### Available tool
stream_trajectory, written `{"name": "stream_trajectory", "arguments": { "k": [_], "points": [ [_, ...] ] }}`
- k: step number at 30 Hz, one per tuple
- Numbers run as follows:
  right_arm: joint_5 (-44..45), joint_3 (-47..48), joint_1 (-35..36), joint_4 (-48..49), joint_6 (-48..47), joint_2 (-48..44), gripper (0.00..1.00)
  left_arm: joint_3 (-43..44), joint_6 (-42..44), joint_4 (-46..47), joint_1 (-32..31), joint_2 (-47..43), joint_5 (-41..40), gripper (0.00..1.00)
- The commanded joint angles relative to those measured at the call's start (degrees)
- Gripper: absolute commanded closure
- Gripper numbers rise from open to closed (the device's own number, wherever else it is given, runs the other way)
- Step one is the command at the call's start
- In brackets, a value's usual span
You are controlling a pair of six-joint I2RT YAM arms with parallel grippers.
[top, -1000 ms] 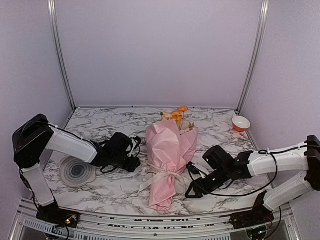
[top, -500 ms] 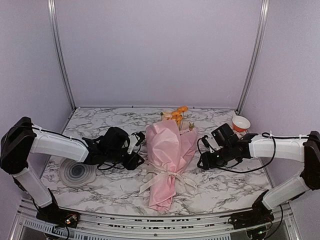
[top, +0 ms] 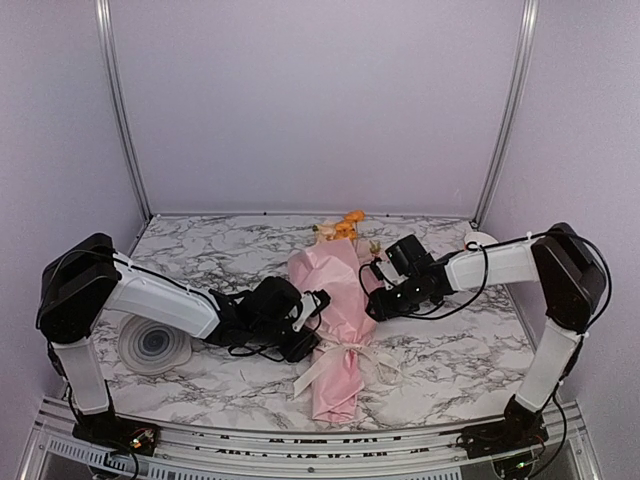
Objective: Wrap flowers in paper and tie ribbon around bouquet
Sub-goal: Adjust the tied bouquet at the center of the board.
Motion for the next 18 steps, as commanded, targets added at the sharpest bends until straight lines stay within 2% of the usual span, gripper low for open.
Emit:
{"name": "stream_trajectory", "arguments": {
  "k": [1, 4, 7, 9, 11, 14, 18],
  "points": [
    [-1.50, 4.35, -0.78, 3.08, -1.93, 1.02, 0.51, 2.24, -1.19, 2.71, -0.21, 1.36, 2.45, 0.54],
    [-1.87, 6.20, -1.37, 2.21, -2.61, 1.56, 0.51, 3.36, -0.52, 2.62, -0.55, 1.42, 2.81, 0.53],
    [-0.22, 5.73, -3.28, 0.69, -2.54, -0.11, 0.51, 2.33, -0.18, 2.57, -0.50, -0.76, -0.17, 0.51],
    [-0.73, 3.83, -5.95, 0.98, -2.40, -3.06, 0.50, 0.41, 0.05, 2.39, -0.47, -3.59, -3.30, 0.46],
    [-0.99, 1.61, -9.15, 1.67, -2.60, -7.65, 0.49, -1.64, 0.49, 1.11, -0.34, -7.22, -7.01, 0.36],
    [0.08, -2.57, -14.97, 4.18, -2.90, -17.68, 0.38, -4.39, 0.95, -1.61, 0.60, -13.24, -11.85, 0.21],
    [6.45, -10.50, -21.63, 11.57, -1.05, -30.96, 0.14, -6.70, -2.57, -8.52, 5.89, -21.06, -15.78, 0.03]
  ]
}}
